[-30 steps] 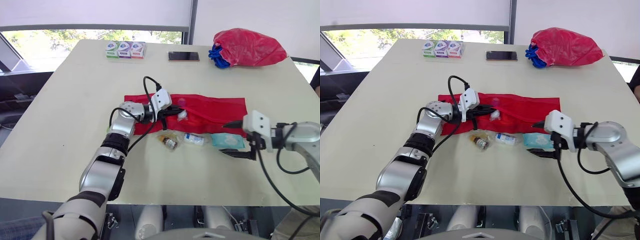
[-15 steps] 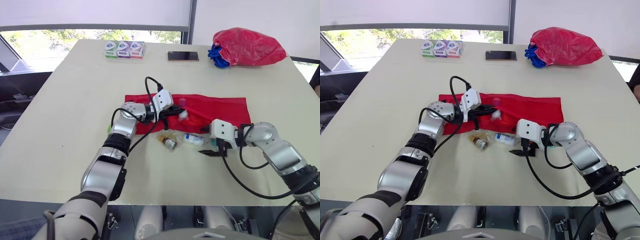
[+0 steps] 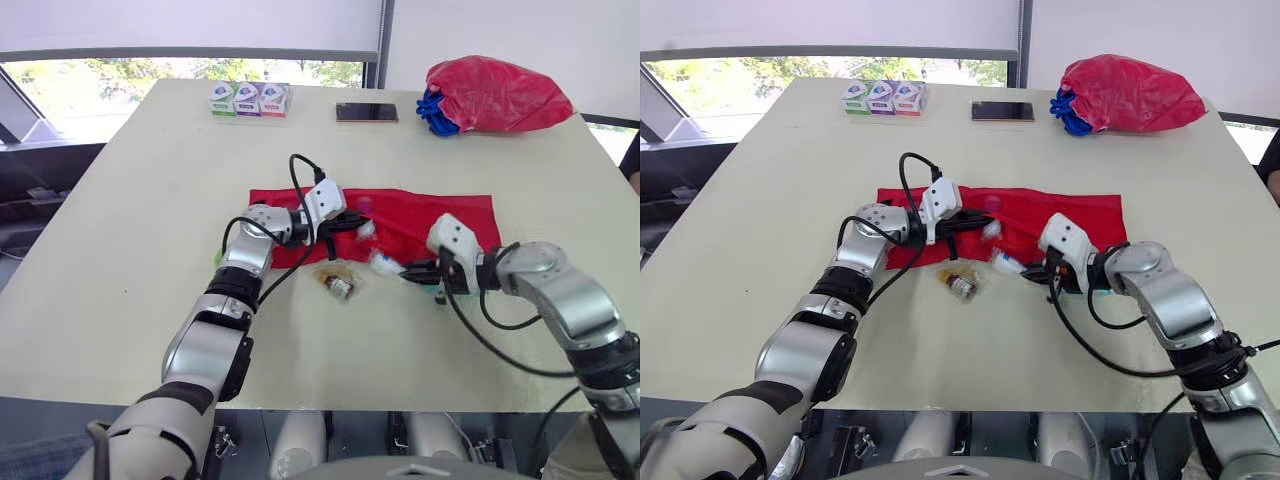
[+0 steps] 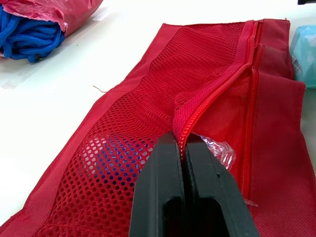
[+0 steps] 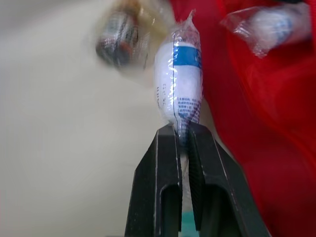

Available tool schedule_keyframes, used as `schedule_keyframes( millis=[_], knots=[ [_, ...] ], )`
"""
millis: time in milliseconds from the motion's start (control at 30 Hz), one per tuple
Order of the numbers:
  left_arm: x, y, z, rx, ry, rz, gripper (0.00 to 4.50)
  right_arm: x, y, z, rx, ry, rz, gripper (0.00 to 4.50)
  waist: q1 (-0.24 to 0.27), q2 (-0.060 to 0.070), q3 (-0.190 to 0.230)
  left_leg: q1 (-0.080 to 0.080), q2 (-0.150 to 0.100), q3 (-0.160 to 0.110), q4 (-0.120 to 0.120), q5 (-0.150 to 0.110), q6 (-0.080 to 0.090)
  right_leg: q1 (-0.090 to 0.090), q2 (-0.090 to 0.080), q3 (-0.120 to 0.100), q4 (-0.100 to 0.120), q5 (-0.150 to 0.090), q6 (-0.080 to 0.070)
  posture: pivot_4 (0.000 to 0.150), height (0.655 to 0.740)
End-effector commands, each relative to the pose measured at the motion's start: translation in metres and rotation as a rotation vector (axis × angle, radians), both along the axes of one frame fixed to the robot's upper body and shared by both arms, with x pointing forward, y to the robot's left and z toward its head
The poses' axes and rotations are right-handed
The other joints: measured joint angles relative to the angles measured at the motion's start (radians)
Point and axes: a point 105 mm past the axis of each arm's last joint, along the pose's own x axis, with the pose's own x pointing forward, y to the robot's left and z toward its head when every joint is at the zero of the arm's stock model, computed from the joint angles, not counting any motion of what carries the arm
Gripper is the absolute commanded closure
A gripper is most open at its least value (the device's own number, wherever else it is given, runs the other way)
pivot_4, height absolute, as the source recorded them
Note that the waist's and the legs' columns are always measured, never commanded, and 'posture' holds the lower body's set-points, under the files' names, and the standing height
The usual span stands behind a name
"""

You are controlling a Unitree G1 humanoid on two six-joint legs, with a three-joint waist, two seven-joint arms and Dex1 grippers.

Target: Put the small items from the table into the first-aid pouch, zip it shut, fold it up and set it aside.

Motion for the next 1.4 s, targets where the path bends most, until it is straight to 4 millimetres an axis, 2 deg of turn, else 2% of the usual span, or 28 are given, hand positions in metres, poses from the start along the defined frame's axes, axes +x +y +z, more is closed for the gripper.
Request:
schedule_keyframes(
  millis=[33, 167, 333, 567, 700, 933, 1100, 1333, 1400],
  knots=[
    [0.004, -0.003, 0.02, -0.028, -0.064, -0.005, 4.5, 0.006, -0.003, 0.008, 0.072, 0.118, -0.153, 4.43, 0.0, 0.0, 0.0, 0.0, 0.0, 0.0, 0.0, 0.0, 0.0, 0.0, 0.0, 0.0, 0.0, 0.0, 0.0, 0.15, 0.74],
    [0.003, -0.005, 0.02, -0.033, -0.066, -0.011, 4.5, 0.01, 0.001, -0.001, 0.148, 0.304, -0.308, 4.43, 0.0, 0.0, 0.0, 0.0, 0.0, -0.001, 0.0, 0.0, 0.0, 0.0, 0.0, -0.001, 0.001, 0.0, 0.0, 0.15, 0.74],
    [0.002, -0.006, 0.021, -0.036, -0.067, -0.016, 4.5, 0.021, 0.007, -0.003, 0.203, 0.361, -0.407, 4.43, -0.002, 0.001, 0.0, -0.002, -0.001, -0.001, 0.0, 0.0, 0.0, 0.0, 0.0, 0.0, 0.001, 0.0, 0.0, 0.15, 0.74],
    [-0.001, -0.008, 0.019, -0.037, -0.065, -0.03, 4.5, 0.04, 0.015, 0.007, 0.345, 0.415, -0.52, 4.43, -0.003, 0.001, -0.001, -0.001, 0.0, -0.002, -0.002, 0.0, 0.0, -0.001, 0.0, -0.001, 0.001, 0.0, 0.0, 0.15, 0.74],
    [-0.005, -0.011, 0.015, -0.032, -0.058, -0.046, 4.5, 0.045, 0.026, 0.016, 0.401, 0.43, -0.521, 4.43, -0.003, 0.001, -0.001, -0.001, 0.0, -0.002, -0.002, 0.0, 0.0, -0.001, 0.0, -0.001, 0.001, 0.0, 0.0, 0.15, 0.74],
    [-0.006, -0.017, 0.015, -0.038, -0.059, -0.06, 4.5, 0.056, 0.054, 0.022, 0.476, 0.409, -0.543, 4.43, -0.007, 0.002, -0.001, -0.003, -0.001, -0.003, -0.004, 0.0, 0.0, -0.001, 0.0, -0.001, 0.001, 0.0, 0.0, 0.15, 0.74],
    [-0.007, -0.018, 0.015, -0.04, -0.059, -0.063, 4.5, 0.065, 0.061, 0.033, 0.483, 0.18, -0.524, 4.43, -0.026, 0.002, -0.001, -0.003, -0.001, -0.003, -0.005, 0.001, -0.001, -0.002, 0.0, -0.001, 0.001, 0.0, 0.0, 0.15, 0.74],
    [-0.007, -0.02, 0.014, -0.04, -0.055, -0.069, 4.5, 0.06, 0.069, 0.017, 0.492, 0.151, -0.505, 4.43, -0.031, 0.002, -0.001, -0.003, -0.001, -0.003, -0.005, 0.001, -0.002, -0.002, 0.001, -0.001, 0.001, 0.0, 0.0, 0.15, 0.74],
    [-0.007, -0.02, 0.014, -0.039, -0.054, -0.069, 4.5, 0.059, 0.068, 0.016, 0.485, 0.143, -0.501, 3.75, -0.03, 0.002, -0.001, -0.003, -0.001, -0.003, -0.005, 0.001, -0.001, -0.002, 0.001, -0.001, 0.001, 0.0, 0.0, 0.15, 0.74]
  ],
)
